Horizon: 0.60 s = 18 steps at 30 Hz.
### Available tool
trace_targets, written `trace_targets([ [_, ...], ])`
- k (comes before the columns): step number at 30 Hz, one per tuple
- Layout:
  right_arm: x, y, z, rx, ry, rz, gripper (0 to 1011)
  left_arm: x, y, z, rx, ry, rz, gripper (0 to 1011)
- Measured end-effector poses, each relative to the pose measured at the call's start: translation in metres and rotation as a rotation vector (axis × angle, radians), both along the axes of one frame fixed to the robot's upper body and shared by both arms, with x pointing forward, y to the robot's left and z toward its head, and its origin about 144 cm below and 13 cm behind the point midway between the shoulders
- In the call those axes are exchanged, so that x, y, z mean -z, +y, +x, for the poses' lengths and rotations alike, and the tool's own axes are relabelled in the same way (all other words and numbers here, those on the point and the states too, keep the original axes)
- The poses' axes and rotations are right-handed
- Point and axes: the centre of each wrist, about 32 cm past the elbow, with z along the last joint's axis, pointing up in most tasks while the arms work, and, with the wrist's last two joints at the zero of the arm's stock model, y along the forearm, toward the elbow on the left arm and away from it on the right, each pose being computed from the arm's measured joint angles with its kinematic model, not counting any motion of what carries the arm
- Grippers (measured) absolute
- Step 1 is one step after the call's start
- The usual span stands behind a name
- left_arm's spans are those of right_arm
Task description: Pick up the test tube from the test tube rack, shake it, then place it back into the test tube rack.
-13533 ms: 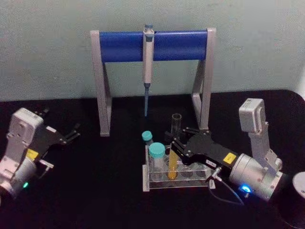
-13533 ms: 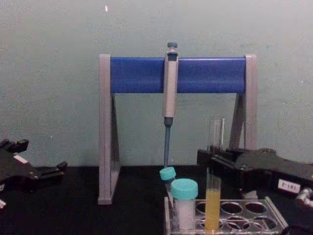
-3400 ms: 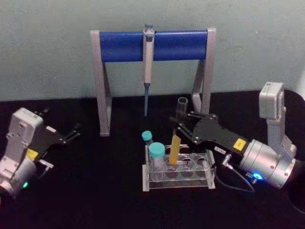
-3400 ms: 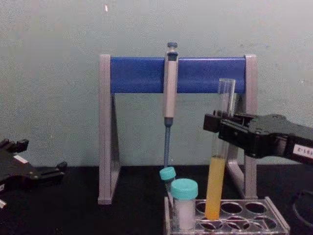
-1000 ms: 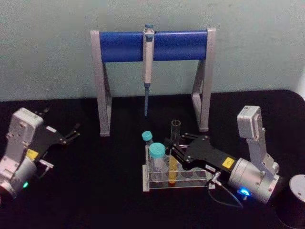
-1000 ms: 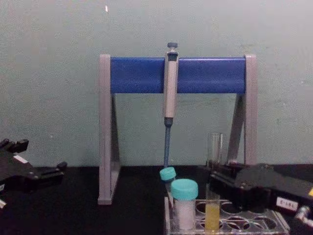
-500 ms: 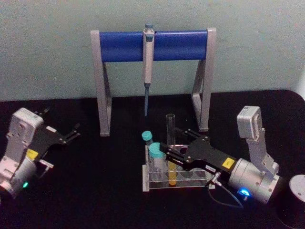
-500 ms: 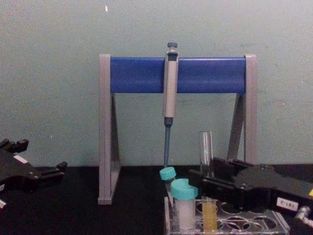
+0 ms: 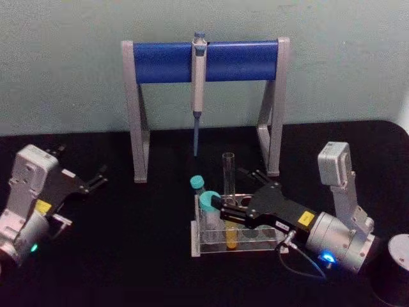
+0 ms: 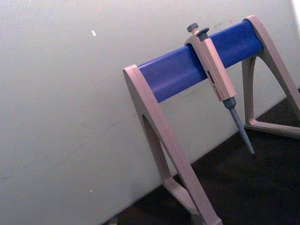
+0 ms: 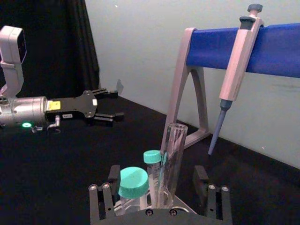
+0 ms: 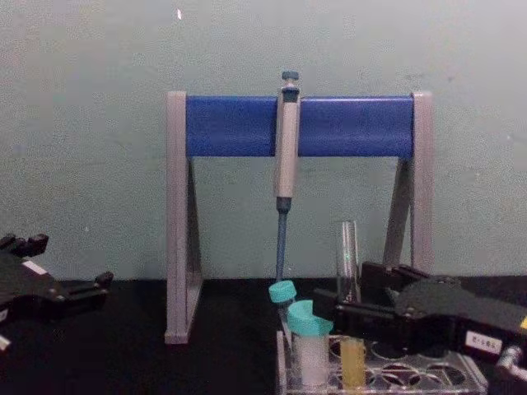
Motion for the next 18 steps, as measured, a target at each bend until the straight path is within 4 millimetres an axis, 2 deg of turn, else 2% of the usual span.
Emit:
trace_targets([
  [8, -0.004, 0.0, -0.001, 0.001, -0.02, 0.009, 1000, 0.0, 0.0, 0.0, 0.0, 0.0, 0.0, 1001],
  [18, -0.032, -0.007, -0.011, 0.092, -0.176, 0.086, 1000, 0.0, 0.0, 0.0, 0.0, 0.0, 0.0, 1001],
])
